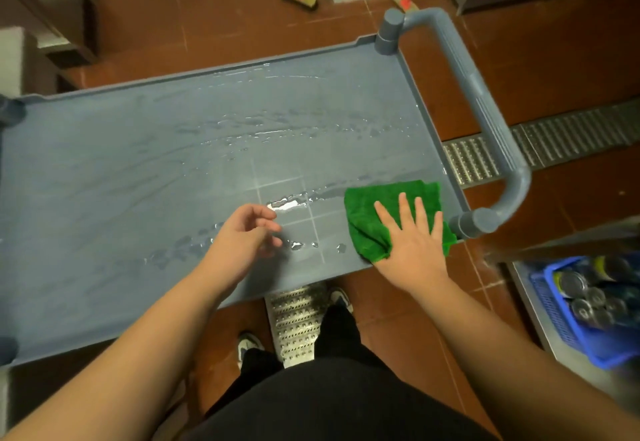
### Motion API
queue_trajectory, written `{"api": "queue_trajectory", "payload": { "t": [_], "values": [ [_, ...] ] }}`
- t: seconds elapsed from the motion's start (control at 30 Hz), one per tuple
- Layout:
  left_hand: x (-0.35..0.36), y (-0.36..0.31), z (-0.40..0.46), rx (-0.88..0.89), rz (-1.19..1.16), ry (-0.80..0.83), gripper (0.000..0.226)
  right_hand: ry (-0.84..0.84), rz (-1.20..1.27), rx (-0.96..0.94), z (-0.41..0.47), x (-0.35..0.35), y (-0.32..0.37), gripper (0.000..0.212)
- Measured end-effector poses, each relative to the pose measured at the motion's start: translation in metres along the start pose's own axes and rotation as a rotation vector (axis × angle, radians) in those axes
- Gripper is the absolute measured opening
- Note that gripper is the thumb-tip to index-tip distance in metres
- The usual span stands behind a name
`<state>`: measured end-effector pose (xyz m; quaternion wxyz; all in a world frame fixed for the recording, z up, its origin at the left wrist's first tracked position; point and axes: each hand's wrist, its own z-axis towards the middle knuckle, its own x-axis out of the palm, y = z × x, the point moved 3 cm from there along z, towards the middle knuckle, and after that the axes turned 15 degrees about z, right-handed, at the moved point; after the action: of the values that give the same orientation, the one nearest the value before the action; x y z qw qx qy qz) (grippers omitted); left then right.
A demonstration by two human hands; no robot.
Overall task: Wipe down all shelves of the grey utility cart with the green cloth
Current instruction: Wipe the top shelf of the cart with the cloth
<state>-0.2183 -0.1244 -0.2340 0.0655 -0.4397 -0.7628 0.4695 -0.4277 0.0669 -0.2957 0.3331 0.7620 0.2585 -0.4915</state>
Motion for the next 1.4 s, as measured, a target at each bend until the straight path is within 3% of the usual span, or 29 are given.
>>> {"api": "queue_trajectory", "payload": {
  "t": [0.1,0.3,0.43,1.03,1.4],
  "values": [
    [-0.011,0.007,0.000,-0.011,-0.034,-0.051,0.029,-0.056,0.023,-0.110,0.008,-0.001,0.000,0.102],
    [-0.036,0.021,-0.008,-0.015,-0.088,-0.121,0.029,0.069,-0.091,-0.144,0.014,0.015,0.008,0.085],
    [-0.056,0.043,-0.015,-0.048,-0.091,-0.139,0.031,0.129,-0.106,-0.161,0.008,0.017,0.029,0.086],
    [-0.205,0.167,-0.094,-0.118,-0.224,-0.307,0.027,0.205,-0.102,-0.285,-0.028,0.090,0.252,0.097],
    [-0.258,0.229,-0.128,-0.184,-0.270,-0.349,0.026,0.257,-0.119,-0.364,-0.048,0.121,0.363,0.097]
  ]
}}
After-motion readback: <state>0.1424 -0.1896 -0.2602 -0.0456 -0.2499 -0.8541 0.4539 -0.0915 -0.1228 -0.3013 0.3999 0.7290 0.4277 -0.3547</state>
